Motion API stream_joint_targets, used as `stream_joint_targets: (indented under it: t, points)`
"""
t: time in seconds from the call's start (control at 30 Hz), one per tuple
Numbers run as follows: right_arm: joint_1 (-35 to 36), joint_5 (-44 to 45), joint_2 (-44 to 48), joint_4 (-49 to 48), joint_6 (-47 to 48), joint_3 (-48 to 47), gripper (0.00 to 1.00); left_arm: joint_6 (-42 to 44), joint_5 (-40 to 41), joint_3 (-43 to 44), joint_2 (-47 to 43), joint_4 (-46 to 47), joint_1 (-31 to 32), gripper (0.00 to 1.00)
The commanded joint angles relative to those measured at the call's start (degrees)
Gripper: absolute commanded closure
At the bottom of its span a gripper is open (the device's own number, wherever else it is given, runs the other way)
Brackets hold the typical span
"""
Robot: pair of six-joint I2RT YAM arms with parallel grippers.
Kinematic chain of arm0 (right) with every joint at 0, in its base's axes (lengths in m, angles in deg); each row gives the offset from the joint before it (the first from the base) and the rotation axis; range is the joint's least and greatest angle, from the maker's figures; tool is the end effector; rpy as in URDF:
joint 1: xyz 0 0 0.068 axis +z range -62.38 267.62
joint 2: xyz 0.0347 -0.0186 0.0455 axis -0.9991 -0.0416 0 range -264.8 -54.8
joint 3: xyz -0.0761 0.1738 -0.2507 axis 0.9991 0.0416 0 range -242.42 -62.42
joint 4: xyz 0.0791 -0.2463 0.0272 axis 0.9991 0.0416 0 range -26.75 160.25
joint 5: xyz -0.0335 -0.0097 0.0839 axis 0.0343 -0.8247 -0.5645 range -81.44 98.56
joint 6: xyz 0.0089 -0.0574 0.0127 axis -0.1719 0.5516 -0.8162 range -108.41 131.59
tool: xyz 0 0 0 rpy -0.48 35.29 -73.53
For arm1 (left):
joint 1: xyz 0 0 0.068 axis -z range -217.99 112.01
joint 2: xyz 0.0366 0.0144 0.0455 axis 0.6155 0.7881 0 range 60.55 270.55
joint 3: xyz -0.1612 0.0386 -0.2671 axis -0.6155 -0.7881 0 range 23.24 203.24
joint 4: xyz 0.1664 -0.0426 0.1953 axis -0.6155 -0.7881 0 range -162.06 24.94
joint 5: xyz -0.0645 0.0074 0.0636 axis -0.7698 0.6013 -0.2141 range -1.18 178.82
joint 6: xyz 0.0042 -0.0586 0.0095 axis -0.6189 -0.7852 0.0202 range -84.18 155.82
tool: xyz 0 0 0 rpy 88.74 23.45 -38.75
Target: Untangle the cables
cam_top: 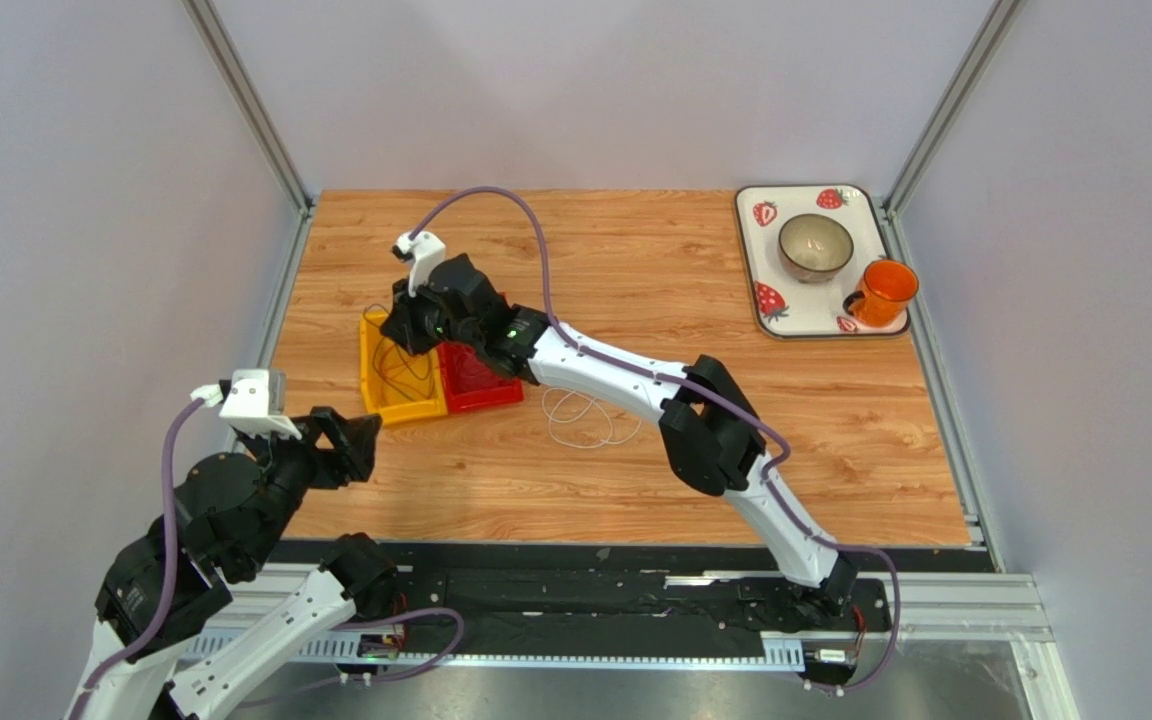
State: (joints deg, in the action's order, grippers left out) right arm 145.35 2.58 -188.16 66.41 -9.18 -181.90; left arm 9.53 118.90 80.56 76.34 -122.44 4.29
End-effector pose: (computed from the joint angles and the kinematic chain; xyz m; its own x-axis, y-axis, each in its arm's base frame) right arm 0.3130 0.5044 0.3021 -0.4633 -0.0733 -0.8831 -0.7805 0.5057 0.3675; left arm -0.0039 0.0331 0.3728 -0.2811 -0.2625 -0.9231 0.1125 0.9462 -0.3033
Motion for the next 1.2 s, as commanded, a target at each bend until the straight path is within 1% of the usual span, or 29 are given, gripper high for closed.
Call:
stream_joint_targets:
  t: [0.0, 0.13, 0.17, 0.2, 0.27, 0.37, 0.53, 0.77, 0.93, 1.03, 1.07, 1.13, 1.17]
  points:
    - [0.1, 2.99, -4.35, -2.63, 0.38, -5.32, 1.0, 1.06, -0.38, -0.46, 1.26, 1.75, -0.27, 0.21]
    - [0.1, 5.53, -7.61, -2.11, 0.82, -8.22, 1.0, 0.97, -0.29, -0.54, 1.35, 1.75, -0.36, 0.21]
    - [0.1, 5.97, -8.57, -0.1, 1.0, -10.31, 1.0, 0.97, -0.38, -0.54, 1.26, 1.75, -0.36, 0.21]
    - [0.01, 8.41, -9.37, 1.05, 1.35, -11.2, 1.0, 0.88, -0.29, -0.63, 1.26, 1.75, -0.36, 0.21]
    - [0.1, 9.05, -11.04, 3.59, 1.35, -12.53, 1.0, 0.97, -0.29, -0.63, 1.35, 1.75, -0.36, 0.21]
    - [0.1, 9.23, -10.96, 3.79, 1.18, -11.39, 1.0, 1.06, -0.38, -0.63, 1.52, 1.75, -0.36, 0.21]
    - [0.1, 11.08, -9.46, 2.64, 0.91, -5.86, 1.0, 0.97, -0.47, -0.63, 1.7, 1.84, -0.53, 0.21]
    - [0.36, 9.5, -9.46, 4.83, 1.18, -6.03, 1.0, 0.88, -0.47, -0.63, 1.87, 1.75, -0.53, 0.21]
    - [1.59, 8.18, -7.18, 5.37, 2.93, -5.15, 1.0, 0.97, -0.47, -0.63, 1.96, 1.75, -0.53, 0.21]
    - [2.38, 8.44, -5.6, 5.89, 4.25, -5.15, 0.95, 0.88, -0.55, -0.54, 2.14, 1.84, -0.54, 0.21]
    - [2.47, 8.44, -5.25, 6.5, 4.51, -5.32, 0.86, 0.97, -0.47, -0.54, 2.14, 1.75, -0.53, 0.21]
    - [2.64, 8.53, -4.11, 6.95, 4.86, -5.32, 0.75, 0.88, -0.55, -0.54, 2.14, 1.75, -0.62, 0.21]
    - [2.73, 8.61, -3.67, 7.3, 4.95, -5.24, 0.68, 0.88, -0.55, -0.54, 2.23, 1.75, -0.62, 0.21]
